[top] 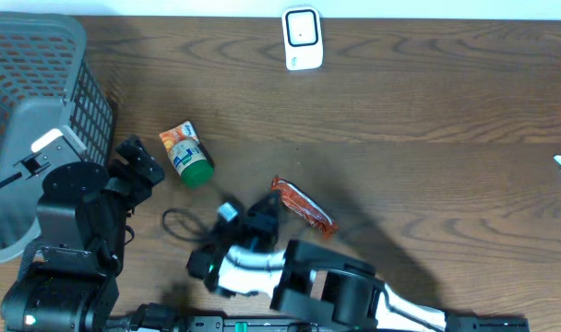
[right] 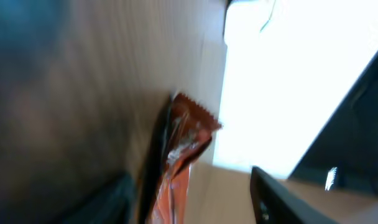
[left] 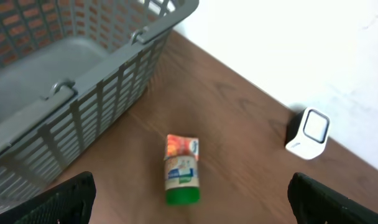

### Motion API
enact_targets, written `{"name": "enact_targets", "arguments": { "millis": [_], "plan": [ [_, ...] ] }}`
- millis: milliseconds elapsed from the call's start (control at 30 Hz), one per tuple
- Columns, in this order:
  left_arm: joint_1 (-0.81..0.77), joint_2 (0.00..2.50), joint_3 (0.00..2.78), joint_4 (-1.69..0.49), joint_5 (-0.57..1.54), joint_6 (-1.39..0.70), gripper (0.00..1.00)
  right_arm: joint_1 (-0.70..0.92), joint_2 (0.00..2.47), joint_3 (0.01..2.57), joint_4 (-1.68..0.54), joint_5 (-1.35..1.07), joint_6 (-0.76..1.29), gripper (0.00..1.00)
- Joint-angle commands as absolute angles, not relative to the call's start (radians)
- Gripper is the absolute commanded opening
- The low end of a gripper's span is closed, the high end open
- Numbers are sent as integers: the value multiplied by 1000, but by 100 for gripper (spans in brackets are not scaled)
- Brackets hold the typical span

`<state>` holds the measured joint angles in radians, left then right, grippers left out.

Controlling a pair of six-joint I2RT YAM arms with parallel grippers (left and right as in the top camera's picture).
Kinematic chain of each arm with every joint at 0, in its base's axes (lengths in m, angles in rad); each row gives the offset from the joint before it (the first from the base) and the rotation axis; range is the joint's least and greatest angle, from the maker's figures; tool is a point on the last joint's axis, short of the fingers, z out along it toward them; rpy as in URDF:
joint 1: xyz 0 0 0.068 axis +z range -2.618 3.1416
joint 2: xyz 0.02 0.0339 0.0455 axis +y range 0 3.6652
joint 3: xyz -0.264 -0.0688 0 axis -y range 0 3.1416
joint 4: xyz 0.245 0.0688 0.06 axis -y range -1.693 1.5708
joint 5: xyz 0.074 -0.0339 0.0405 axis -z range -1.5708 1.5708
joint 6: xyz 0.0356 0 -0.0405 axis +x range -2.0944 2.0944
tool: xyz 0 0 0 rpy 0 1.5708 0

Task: Scan the item barcode

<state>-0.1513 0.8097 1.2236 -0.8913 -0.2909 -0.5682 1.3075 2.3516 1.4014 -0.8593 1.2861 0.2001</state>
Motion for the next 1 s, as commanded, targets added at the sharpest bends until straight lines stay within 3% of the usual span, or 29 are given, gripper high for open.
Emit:
{"name": "enact_targets", "arguments": {
  "millis": [0,33,167,333,533,700,867,967],
  "plan": [
    [-147,807,1242,-880,-301,-550,99,1362,2407,1378,-877,1134,222,62],
    [-147,807,1247,-880,-301,-542,99,1362,2396,1378,-893,1127,251,64],
    [-147,806,1304,-881,-300,-486,99,1360,2324,1378,-959,1029,328,88],
    [-147,806,1370,-881,-253,-486,99,1335,2162,1380,-988,902,344,99],
    [-147,806,1375,-898,-217,-487,99,1219,1910,1380,-1042,616,342,99],
    [-147,806,1375,-920,-216,-488,99,966,1765,1380,-1039,194,230,99],
    [-147,806,1375,-925,-216,-491,99,795,1805,1379,-1044,79,146,99],
    [-147,806,1375,-942,-218,-490,99,731,1837,1379,-1073,-210,65,99]
  ]
}}
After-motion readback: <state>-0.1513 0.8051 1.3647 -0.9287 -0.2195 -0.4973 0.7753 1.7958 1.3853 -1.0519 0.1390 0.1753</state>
